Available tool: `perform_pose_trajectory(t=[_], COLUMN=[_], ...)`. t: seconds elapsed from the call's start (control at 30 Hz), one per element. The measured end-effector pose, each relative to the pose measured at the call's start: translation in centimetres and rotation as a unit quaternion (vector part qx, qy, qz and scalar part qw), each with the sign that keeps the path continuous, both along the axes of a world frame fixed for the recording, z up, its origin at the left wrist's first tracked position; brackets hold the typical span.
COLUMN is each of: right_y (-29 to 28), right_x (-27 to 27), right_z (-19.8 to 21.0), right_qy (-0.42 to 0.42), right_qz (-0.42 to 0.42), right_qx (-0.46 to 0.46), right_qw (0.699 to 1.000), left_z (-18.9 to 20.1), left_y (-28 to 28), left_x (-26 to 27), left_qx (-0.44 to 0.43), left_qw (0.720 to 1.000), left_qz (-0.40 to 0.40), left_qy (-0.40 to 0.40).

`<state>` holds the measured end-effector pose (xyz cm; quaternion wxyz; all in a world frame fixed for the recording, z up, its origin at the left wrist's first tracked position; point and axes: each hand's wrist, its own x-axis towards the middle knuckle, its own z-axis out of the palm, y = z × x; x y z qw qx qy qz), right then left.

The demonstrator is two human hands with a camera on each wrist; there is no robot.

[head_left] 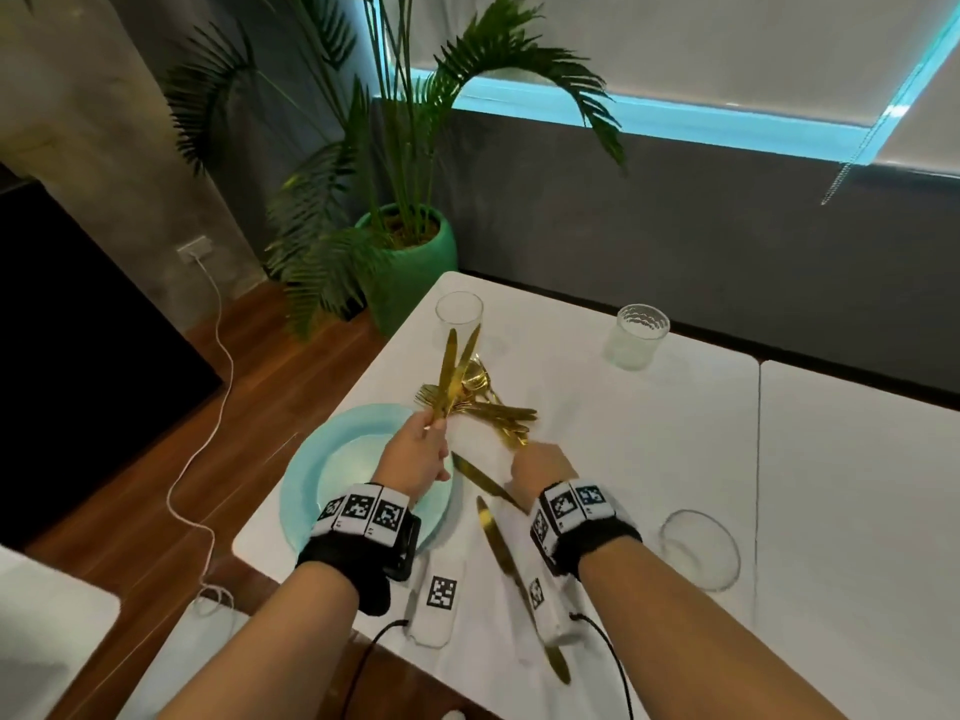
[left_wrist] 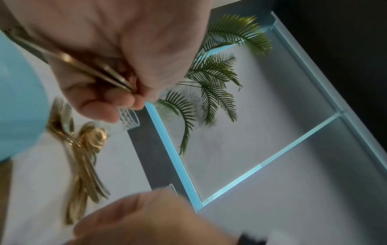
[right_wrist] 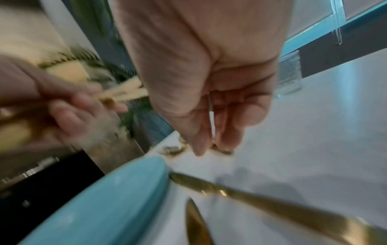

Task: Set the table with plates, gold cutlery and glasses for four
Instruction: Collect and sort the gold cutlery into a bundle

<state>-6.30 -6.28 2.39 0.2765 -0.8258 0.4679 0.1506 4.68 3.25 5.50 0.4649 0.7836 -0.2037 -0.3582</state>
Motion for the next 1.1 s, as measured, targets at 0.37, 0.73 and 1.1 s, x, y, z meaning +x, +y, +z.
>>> perform_pose_trajectory(t=[0.37, 0.73, 1.1], right_y=[1.8, 0.5, 2.8], right_x=[-2.5, -4.1, -2.0], right_z=[-4.2, -2.3, 1.5], right_qy=[0.099, -0.065, -0.255], right_qz=[-0.049, -0.219, -0.283], right_qx=[-0.020, 0.131, 0.360], right_qw=[0.994, 0.965, 0.852], left_z=[-2.4, -1.9, -3.0], left_y=[2.7, 1.5, 1.7], left_x=[2.0, 0.5, -2.8], left_qx=[0.033, -0.034, 0.005], left_qw=[0.999, 0.986, 0.985], left_qz=[-0.008, 0.050, -0.073], left_qy=[0.029, 0.154, 0.159])
